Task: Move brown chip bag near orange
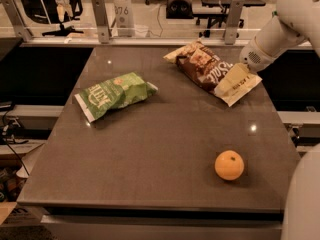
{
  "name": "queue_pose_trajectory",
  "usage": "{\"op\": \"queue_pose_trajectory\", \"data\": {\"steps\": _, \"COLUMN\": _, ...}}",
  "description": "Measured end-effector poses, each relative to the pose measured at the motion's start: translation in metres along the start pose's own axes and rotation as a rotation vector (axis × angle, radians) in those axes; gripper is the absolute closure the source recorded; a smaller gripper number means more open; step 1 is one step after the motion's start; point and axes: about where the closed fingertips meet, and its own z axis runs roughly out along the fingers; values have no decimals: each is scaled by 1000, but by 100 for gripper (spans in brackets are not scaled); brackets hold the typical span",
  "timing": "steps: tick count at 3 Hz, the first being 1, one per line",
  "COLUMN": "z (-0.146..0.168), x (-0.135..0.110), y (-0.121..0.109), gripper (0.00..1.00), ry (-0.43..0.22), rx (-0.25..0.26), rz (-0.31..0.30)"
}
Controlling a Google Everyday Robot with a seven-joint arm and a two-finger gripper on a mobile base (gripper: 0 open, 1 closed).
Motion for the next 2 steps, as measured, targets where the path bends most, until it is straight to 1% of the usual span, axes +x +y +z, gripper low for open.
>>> {"op": "queue_pose_trajectory", "data": {"steps": 1, "z": -2, "x": -5, "y": 8, "gripper": 48, "ry": -2, "rx": -37, "rz": 12}}
{"op": "queue_pose_trajectory", "data": {"steps": 2, "z": -8, "x": -4, "y": 12, "gripper": 70, "ry": 3, "rx": -27, "rz": 6}}
